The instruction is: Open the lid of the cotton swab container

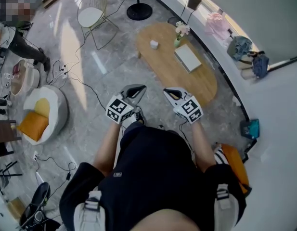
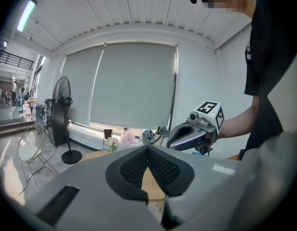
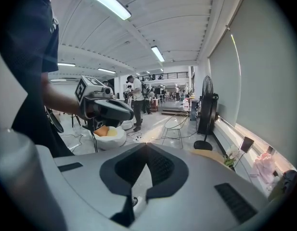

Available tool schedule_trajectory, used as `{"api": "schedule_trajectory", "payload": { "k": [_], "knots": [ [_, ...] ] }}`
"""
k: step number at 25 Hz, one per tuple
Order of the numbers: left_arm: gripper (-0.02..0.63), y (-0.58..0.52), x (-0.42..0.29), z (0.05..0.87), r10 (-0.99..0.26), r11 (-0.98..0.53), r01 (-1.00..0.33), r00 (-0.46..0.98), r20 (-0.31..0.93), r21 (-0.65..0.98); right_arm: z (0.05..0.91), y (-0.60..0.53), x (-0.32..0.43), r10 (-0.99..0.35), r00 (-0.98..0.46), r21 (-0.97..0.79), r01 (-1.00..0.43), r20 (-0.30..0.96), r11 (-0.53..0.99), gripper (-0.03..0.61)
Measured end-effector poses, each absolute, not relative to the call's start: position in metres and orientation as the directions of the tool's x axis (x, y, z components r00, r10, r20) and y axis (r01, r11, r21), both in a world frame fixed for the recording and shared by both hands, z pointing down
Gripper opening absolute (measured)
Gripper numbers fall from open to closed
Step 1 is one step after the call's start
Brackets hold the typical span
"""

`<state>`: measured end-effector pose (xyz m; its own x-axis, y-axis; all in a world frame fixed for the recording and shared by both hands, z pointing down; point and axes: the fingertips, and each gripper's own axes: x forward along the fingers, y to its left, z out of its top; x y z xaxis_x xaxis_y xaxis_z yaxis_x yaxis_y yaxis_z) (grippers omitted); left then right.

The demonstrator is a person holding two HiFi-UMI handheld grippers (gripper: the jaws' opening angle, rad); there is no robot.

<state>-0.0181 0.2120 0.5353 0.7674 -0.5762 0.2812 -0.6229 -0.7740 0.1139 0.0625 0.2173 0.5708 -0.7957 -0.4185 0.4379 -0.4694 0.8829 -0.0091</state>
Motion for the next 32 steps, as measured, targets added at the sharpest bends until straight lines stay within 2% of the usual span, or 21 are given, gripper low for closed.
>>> {"api": "schedule_trajectory", "payload": {
  "k": [8, 32],
  "knots": [
    [0.0, 0.187, -0.026, 0.543, -0.562, -0.779, -0.611, 0.779, 0.278, 0.139, 0.583, 0.196, 0.054, -0.413, -0.778, -0.008, -0.472, 0.475, 0.881, -0.006],
    [0.0, 0.083, -0.08, 0.559, -0.465, -0.839, -0.518, 0.842, 0.274, 0.167, 0.591, 0.107, 0.012, -0.507, -0.689, 0.026, -0.58, 0.518, 0.814, -0.006]
  ]
}}
